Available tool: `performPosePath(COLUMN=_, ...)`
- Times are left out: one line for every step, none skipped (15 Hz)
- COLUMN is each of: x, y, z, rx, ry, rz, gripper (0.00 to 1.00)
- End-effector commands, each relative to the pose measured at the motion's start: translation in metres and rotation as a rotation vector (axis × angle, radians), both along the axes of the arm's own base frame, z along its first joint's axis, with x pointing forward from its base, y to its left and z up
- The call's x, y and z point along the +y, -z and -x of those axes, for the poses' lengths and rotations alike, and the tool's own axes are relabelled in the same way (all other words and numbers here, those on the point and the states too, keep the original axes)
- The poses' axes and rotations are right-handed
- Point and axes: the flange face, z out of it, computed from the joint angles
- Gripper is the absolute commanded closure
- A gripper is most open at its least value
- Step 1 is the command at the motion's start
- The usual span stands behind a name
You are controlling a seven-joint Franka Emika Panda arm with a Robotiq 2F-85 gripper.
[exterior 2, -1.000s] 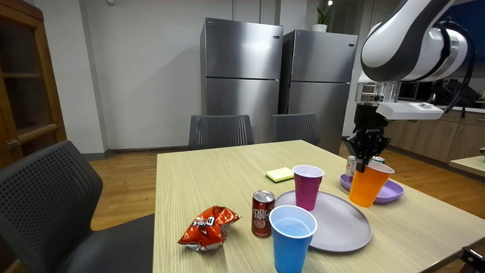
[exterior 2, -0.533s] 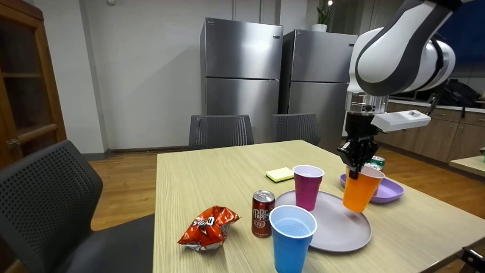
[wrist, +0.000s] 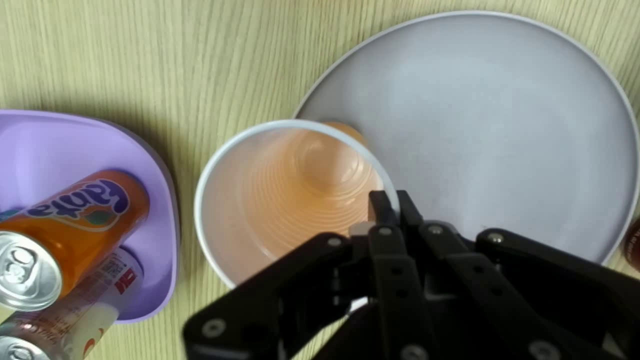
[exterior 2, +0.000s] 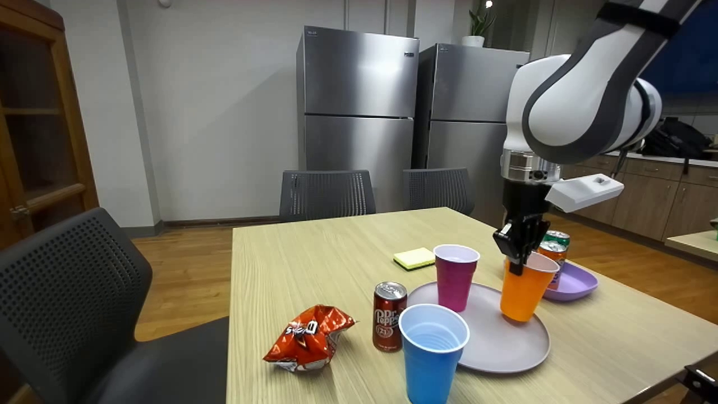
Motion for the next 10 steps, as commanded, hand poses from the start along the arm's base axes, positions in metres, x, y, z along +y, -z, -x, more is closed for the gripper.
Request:
performPosePath(x=0.0069, y=0.0003, z=-0.0036, rx=-0.012, ry=-0.034, rz=0.007, gripper=0.99)
performPosePath(x=0.0075, y=-0.0003, z=-0.0035, rx=-0.013, ry=-0.036, rz=0.005, gripper=0.99)
performPosePath(x=0.0081, y=-0.0005, z=-0.0035, rx=-0.014, ry=-0.038, rz=0.005, gripper=0.99)
performPosePath(x=0.0087, y=-0.0008, z=-0.0035, rx=-0.015, ry=-0.039, rz=0.005, gripper=0.99)
performPosePath(x=0.0093, y=-0.0007, z=-0.0036, rx=-0.015, ry=-0.041, rz=0.005, gripper=0.99)
performPosePath(x=0.0100, y=0.0000, z=-0.0039, rx=-0.014, ry=-0.041, rz=0.006, gripper=0.99)
performPosePath(x=0.0103, y=0.0004, z=-0.0039, rx=-0.013, ry=-0.042, rz=0.007, gripper=0.99)
performPosePath(x=0.0109, y=0.0010, z=-0.0039, rx=-0.012, ry=-0.043, rz=0.008, gripper=0.99)
performPosePath(x=0.0113, y=0.0015, z=-0.0038, rx=-0.011, ry=-0.045, rz=0.009, gripper=0.99)
performPosePath(x=0.0118, y=0.0021, z=-0.0037, rx=-0.010, ry=-0.047, rz=0.010, gripper=0.99)
